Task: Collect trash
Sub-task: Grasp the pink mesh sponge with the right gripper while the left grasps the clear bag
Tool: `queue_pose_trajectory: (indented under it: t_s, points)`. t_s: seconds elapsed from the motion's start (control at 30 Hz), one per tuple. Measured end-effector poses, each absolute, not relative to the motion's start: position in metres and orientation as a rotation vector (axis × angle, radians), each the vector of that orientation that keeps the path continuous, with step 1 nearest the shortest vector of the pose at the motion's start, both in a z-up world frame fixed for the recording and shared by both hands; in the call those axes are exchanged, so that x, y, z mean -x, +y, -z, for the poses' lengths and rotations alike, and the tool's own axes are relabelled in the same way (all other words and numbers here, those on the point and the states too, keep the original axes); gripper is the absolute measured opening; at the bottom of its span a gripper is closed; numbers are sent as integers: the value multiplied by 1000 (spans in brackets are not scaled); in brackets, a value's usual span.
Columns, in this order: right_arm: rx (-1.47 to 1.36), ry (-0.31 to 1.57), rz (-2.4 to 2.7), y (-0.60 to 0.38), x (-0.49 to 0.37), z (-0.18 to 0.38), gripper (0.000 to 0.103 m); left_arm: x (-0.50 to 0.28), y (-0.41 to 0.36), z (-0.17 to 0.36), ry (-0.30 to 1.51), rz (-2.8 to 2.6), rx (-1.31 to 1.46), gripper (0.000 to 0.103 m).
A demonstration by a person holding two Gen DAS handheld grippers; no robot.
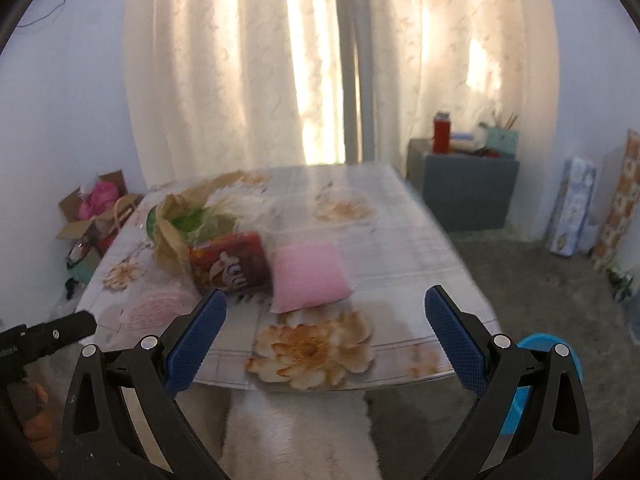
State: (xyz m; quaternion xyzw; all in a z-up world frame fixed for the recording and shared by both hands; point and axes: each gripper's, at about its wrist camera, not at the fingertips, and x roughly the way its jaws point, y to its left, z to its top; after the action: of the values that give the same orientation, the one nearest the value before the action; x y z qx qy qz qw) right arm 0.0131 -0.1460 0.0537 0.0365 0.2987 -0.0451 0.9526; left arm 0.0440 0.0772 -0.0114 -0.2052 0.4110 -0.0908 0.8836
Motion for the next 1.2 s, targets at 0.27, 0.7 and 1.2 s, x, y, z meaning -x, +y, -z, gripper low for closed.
queue_pose_trajectory:
  t_s: [0.27, 0.7, 1.2]
  points:
    - [-124, 740, -7, -146, -30, -20, 95, -74, 43, 20, 842, 298, -66, 97]
    - [-303, 848, -138, -172, -65, 12, 95, -135, 24, 46, 861, 417, -451, 84]
    - [-229, 842, -194, -188, -119, -2, 95, -135, 15, 55, 858, 373, -491, 39]
